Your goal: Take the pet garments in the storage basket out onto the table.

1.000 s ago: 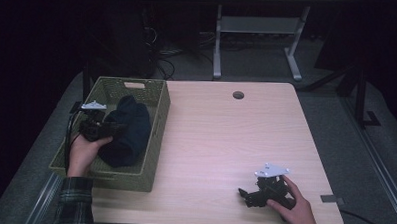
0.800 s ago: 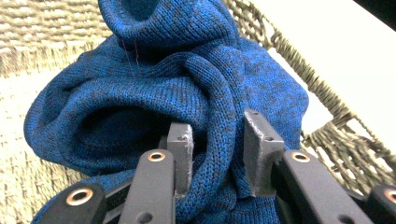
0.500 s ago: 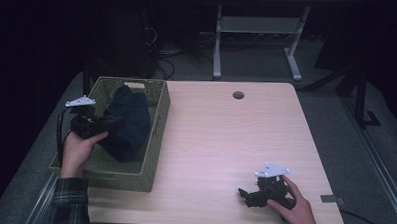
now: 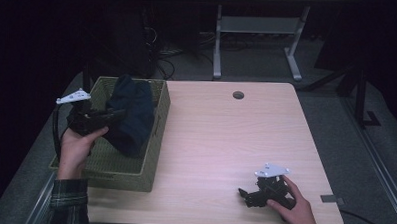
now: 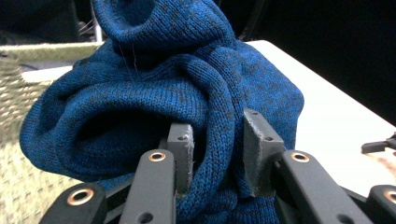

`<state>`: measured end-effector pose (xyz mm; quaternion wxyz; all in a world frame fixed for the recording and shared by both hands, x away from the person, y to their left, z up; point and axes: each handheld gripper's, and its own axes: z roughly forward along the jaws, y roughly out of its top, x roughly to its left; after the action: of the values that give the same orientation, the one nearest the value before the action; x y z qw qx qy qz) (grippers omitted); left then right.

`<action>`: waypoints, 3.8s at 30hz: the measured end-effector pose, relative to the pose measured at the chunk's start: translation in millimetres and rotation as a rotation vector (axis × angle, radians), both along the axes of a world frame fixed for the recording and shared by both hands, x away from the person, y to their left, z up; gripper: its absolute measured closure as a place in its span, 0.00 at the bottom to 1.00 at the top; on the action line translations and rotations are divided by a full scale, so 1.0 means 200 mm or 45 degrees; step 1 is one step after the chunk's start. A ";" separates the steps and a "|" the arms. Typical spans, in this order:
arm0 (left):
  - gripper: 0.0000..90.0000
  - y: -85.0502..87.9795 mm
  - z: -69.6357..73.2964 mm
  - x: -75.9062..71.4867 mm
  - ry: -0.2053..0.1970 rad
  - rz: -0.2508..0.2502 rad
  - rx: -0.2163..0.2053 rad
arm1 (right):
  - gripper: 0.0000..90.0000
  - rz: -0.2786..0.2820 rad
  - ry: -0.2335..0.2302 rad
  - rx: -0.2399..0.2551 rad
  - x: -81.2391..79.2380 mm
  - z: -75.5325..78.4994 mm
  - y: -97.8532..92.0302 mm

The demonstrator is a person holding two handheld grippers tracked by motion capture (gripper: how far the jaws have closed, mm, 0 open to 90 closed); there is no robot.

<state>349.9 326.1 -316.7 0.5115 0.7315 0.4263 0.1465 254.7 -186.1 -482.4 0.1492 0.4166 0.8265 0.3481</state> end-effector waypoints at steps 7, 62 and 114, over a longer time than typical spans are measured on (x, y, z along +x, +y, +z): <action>0.75 -0.06 0.07 -0.03 -0.048 -0.039 -0.002 | 0.00 0.000 0.000 -0.001 0.00 0.00 0.00; 0.75 -0.75 0.15 -0.04 -0.078 -0.473 -0.019 | 0.00 0.002 -0.001 -0.003 0.00 0.00 0.00; 0.75 -1.49 -0.60 0.11 0.136 -0.594 0.273 | 0.00 0.001 0.001 -0.002 0.00 0.00 0.00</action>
<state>371.5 28.2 -435.9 0.4277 0.8668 0.2546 0.0303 254.7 -186.2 -482.3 0.1491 0.4163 0.8269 0.3472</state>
